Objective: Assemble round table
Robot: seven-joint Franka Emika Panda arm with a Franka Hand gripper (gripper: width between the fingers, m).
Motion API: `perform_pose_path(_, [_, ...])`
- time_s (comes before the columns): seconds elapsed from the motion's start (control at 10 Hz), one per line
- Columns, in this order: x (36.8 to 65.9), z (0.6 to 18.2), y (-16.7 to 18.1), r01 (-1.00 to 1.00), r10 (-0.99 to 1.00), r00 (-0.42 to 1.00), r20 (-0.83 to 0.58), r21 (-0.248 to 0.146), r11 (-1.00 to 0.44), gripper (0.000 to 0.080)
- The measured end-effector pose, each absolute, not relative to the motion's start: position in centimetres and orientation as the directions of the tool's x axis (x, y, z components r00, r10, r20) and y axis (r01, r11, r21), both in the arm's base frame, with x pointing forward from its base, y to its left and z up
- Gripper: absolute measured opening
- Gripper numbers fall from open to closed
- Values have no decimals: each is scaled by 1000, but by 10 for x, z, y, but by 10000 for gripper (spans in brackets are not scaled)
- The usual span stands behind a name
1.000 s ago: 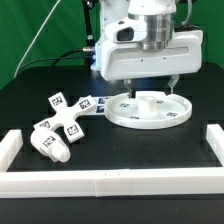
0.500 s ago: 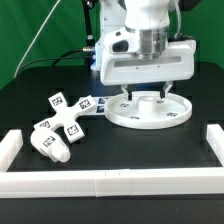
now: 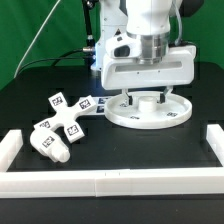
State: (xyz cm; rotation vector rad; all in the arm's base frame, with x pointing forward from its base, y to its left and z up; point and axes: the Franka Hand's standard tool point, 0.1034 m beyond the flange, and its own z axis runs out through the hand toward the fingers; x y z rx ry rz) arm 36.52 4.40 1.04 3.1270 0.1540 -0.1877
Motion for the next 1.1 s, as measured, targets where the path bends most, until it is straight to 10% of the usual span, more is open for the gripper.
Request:
perform_pose_path(0.2, [365, 7, 47, 92, 91, 988, -124, 4, -996, 648])
perform_pose_path(0.4, [365, 7, 46, 94, 93, 988, -124, 3, -996, 403])
perform_pose_path(0.8, [366, 7, 46, 94, 93, 988, -124, 3, -996, 403])
perform_pose_path(1.1, [427, 17, 32, 225, 225, 973, -52, -10, -974, 406])
